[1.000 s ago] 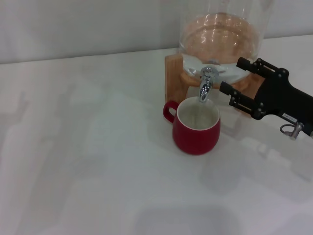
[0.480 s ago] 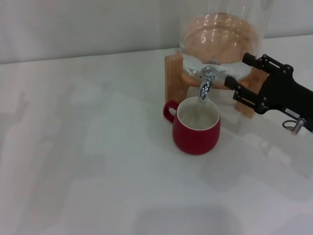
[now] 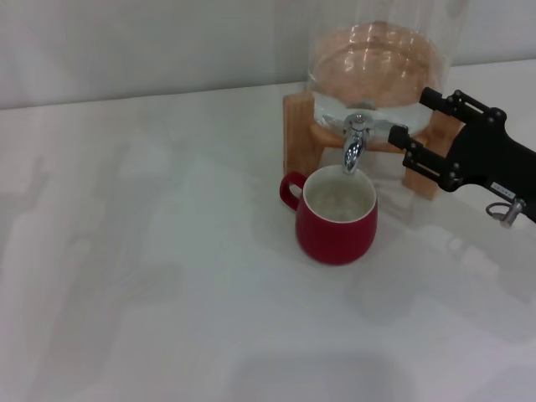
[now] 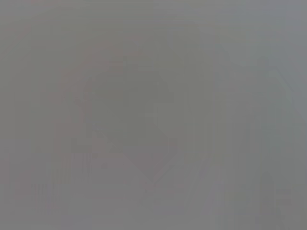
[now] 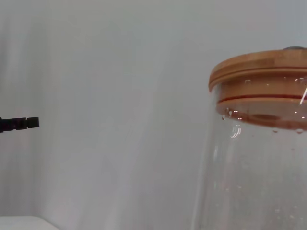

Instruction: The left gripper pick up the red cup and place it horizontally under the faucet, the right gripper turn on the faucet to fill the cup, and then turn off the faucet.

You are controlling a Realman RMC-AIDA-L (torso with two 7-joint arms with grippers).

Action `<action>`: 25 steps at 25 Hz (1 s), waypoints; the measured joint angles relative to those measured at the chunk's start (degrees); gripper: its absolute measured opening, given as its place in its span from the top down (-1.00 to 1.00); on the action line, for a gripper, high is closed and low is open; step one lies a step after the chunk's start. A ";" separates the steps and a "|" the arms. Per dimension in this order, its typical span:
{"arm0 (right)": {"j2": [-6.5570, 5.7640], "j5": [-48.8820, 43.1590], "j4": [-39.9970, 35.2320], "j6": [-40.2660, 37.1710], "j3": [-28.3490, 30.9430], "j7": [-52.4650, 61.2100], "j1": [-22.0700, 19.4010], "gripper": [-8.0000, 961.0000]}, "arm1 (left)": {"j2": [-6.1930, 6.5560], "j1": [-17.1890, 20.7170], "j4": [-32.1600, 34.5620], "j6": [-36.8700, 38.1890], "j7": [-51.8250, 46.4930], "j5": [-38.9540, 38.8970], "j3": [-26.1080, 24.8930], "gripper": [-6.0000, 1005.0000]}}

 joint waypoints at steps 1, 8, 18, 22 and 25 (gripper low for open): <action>0.00 0.01 0.00 -0.02 0.07 -0.02 -0.05 -0.41 | 0.00 -0.01 0.00 0.00 0.00 0.00 0.00 -0.76; -0.12 0.01 0.01 -0.01 0.79 -0.15 -0.58 -0.41 | 0.00 -0.03 -0.06 0.01 0.00 0.00 0.05 -0.76; -0.03 -0.44 0.04 2.00 0.41 -0.15 -1.94 -0.41 | 0.00 -0.16 -0.09 0.16 0.00 0.00 0.09 -0.76; -0.01 -0.49 0.03 3.32 0.35 -0.15 -3.18 -0.41 | 0.00 -0.22 -0.09 0.26 0.00 0.00 0.09 -0.76; -0.05 -0.46 0.04 4.30 0.50 -0.15 -4.00 -0.41 | 0.00 -0.18 -0.09 0.27 0.00 0.00 0.09 -0.76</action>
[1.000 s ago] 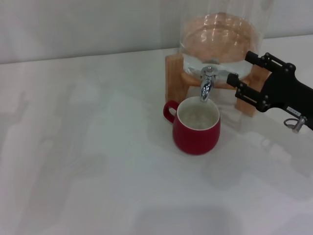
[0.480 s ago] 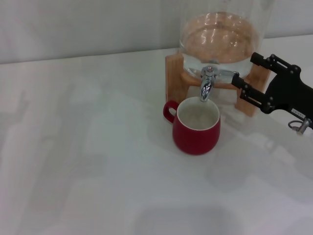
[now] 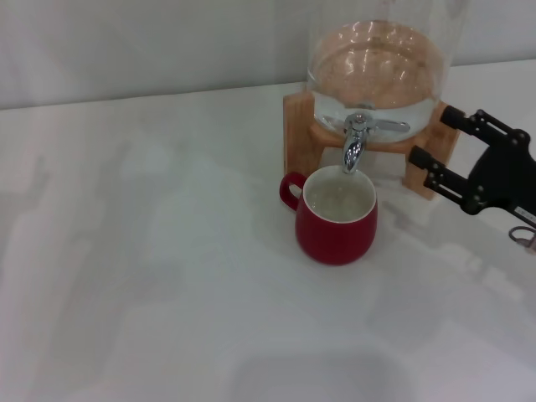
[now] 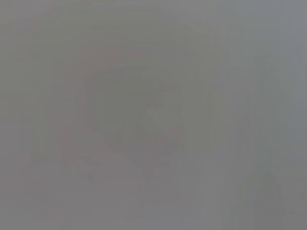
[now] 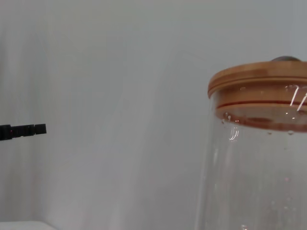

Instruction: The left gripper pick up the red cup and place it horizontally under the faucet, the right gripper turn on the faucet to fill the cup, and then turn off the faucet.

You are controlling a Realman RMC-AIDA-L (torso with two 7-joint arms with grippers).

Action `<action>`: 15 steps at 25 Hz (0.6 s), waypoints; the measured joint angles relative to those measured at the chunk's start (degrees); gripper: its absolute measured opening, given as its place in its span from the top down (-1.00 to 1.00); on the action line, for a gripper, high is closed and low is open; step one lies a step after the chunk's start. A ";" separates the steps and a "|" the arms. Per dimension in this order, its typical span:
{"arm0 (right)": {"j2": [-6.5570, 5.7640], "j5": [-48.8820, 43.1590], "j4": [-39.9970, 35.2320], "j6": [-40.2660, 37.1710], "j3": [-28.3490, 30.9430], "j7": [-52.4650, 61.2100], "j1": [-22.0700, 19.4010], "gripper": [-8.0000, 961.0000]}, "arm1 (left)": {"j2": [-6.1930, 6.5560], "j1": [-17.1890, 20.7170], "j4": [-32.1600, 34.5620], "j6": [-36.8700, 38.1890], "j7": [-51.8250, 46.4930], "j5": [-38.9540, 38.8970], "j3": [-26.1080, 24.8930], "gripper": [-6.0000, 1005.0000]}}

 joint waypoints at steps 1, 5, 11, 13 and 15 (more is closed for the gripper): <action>-0.12 0.13 0.00 0.46 0.14 0.00 -0.38 -0.41 | 0.00 0.00 0.00 0.00 0.00 0.00 0.00 -0.76; -0.58 0.41 0.00 1.29 1.70 -0.10 -1.30 -0.41 | 0.00 0.07 0.00 0.00 0.00 0.00 0.00 -0.76; -1.62 0.45 0.02 2.33 5.87 -0.48 -2.01 -0.41 | 0.00 0.23 0.00 0.00 0.00 0.00 0.00 -0.76; -1.84 0.47 0.04 2.45 8.12 -0.56 -2.25 -0.41 | 0.00 0.24 0.00 0.00 0.00 0.00 0.00 -0.76; -1.94 0.46 0.05 2.22 10.48 -0.82 -2.38 -0.41 | -0.01 0.28 0.09 -0.01 0.00 0.00 -0.03 -0.76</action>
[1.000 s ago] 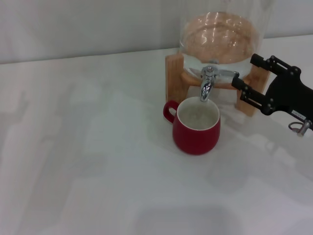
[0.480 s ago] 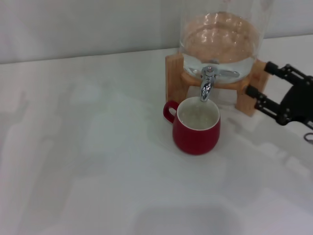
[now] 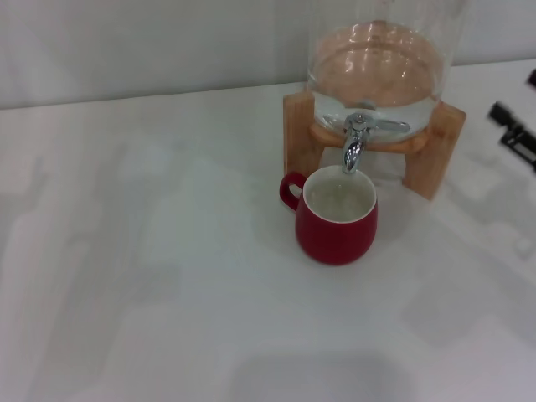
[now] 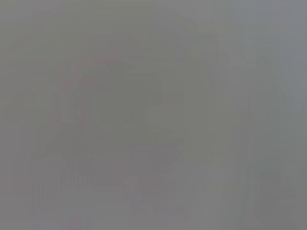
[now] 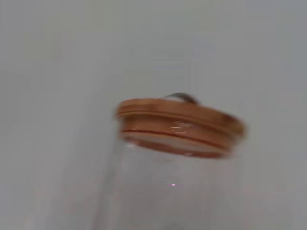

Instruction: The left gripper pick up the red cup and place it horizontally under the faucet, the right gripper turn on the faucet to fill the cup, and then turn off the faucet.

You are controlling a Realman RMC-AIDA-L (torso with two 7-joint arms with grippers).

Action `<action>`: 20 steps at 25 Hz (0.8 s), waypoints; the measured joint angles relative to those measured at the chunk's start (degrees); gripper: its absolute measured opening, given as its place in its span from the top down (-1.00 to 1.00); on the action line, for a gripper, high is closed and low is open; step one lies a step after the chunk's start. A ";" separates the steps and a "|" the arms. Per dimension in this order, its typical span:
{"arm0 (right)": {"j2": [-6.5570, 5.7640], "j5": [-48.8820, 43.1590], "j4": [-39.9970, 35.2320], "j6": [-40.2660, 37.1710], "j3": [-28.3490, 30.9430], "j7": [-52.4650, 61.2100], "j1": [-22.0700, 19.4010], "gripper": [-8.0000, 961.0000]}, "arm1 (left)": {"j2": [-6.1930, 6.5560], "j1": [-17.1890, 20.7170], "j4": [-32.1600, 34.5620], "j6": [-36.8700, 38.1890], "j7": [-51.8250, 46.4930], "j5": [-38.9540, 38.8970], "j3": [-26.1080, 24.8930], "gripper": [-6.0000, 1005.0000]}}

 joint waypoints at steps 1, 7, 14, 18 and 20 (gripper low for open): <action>-0.04 0.00 0.01 -0.42 1.65 -0.22 0.03 -0.41 | -0.03 0.08 0.12 -0.10 0.00 0.00 -0.03 -0.76; 0.67 4.77 -0.08 -7.47 9.24 -0.57 1.41 -0.41 | -0.08 0.46 0.87 -0.85 0.35 0.01 -0.03 -0.76; 1.99 12.22 -1.08 -15.40 9.66 -4.53 4.17 -0.41 | -0.10 -2.22 6.98 -5.37 0.98 -0.01 -0.13 -0.76; 2.00 12.39 -1.28 -16.74 9.66 -4.83 4.99 -0.41 | -0.08 -3.66 9.29 -5.80 1.81 -0.54 -0.35 -0.76; 1.99 12.51 -1.31 -17.50 9.71 -4.83 5.57 -0.41 | -0.07 -3.95 9.69 -5.82 1.95 -0.66 -0.46 -0.76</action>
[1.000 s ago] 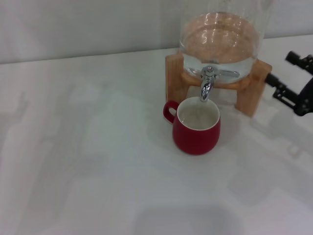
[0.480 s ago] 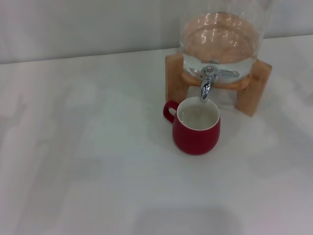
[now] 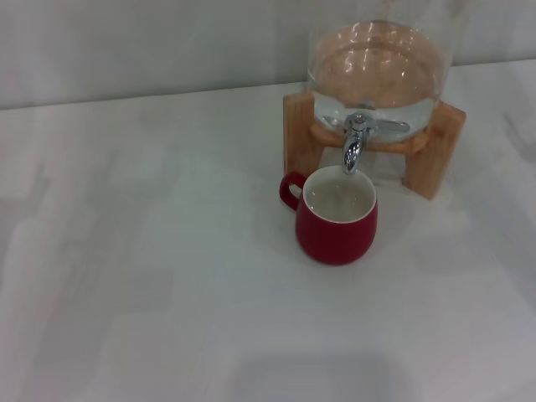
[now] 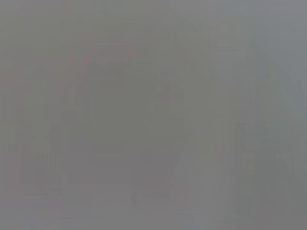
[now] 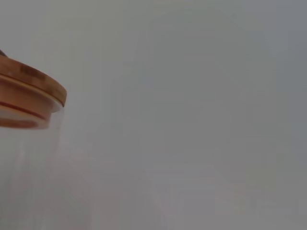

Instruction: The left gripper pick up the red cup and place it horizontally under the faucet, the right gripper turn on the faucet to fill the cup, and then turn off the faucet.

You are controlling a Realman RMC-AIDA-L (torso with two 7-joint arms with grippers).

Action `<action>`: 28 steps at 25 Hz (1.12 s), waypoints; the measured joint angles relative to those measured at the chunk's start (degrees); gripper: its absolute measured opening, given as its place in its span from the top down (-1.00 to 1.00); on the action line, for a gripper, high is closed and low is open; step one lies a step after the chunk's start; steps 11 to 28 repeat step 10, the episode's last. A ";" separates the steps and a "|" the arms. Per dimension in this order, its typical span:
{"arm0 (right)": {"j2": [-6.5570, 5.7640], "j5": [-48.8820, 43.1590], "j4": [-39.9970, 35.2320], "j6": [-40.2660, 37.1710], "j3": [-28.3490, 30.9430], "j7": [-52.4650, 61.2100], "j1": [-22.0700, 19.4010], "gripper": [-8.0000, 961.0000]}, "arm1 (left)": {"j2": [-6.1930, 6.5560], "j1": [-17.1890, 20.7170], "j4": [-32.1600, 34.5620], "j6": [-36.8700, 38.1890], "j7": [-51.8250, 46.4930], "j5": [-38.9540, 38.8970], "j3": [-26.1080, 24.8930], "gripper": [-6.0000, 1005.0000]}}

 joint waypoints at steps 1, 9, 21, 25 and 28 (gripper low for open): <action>-0.01 0.01 -0.01 -0.27 0.04 0.00 0.13 -0.41 | -0.01 -0.10 0.04 -0.05 0.03 -0.04 -0.04 -0.76; -0.01 -0.19 -0.01 -0.59 -0.28 0.06 0.08 -0.41 | -0.07 -0.25 0.17 -2.13 -0.22 -0.11 -0.07 -0.76; 0.01 -0.20 -0.01 -0.57 -0.32 0.09 -0.06 -0.41 | -0.07 -0.26 0.18 -2.20 -0.27 -0.11 -0.06 -0.76; 0.01 -0.20 -0.01 -0.57 -0.32 0.09 -0.06 -0.41 | -0.07 -0.26 0.18 -2.20 -0.27 -0.11 -0.06 -0.76; 0.01 -0.20 -0.01 -0.57 -0.32 0.09 -0.06 -0.41 | -0.07 -0.26 0.18 -2.20 -0.27 -0.11 -0.06 -0.76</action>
